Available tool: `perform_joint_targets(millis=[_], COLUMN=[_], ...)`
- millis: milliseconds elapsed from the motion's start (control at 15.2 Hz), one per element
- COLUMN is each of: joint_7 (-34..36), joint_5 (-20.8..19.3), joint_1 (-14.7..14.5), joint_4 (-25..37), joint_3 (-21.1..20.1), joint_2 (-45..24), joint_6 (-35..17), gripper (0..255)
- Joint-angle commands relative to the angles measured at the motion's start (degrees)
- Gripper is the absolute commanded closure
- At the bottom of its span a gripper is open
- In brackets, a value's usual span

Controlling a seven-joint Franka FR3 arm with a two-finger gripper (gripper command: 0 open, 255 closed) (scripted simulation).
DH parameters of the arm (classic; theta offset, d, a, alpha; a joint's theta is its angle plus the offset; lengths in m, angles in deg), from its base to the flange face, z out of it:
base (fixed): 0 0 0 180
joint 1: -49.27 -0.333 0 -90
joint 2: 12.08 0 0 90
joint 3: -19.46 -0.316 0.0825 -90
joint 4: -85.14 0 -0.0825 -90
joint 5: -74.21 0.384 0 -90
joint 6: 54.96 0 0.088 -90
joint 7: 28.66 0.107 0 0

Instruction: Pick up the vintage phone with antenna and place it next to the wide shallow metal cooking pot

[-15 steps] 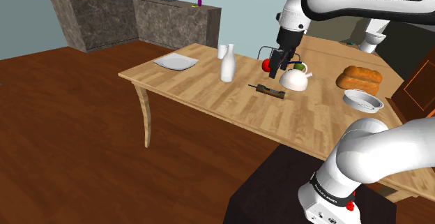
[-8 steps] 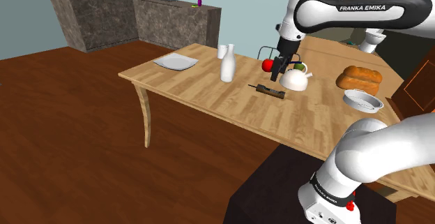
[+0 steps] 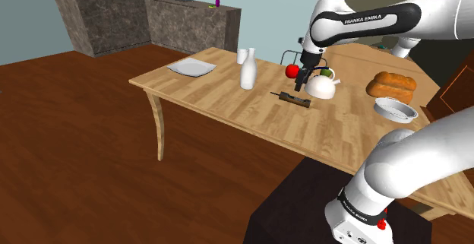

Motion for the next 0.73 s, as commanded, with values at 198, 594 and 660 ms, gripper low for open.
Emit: perform_joint_targets(millis=[198, 594, 660], joint_7=[-8.53, -20.16, -22.29], joint_5=[1.20, 7.18, 8.67], joint_1=[0.06, 0.03, 0.21], joint_4=[3.11, 9.72, 11.12], joint_3=[5.88, 11.55, 12.20], joint_2=[-9.38, -22.58, -24.99], joint_6=[-6.53, -12.27, -12.95], gripper=[0, 0, 0])
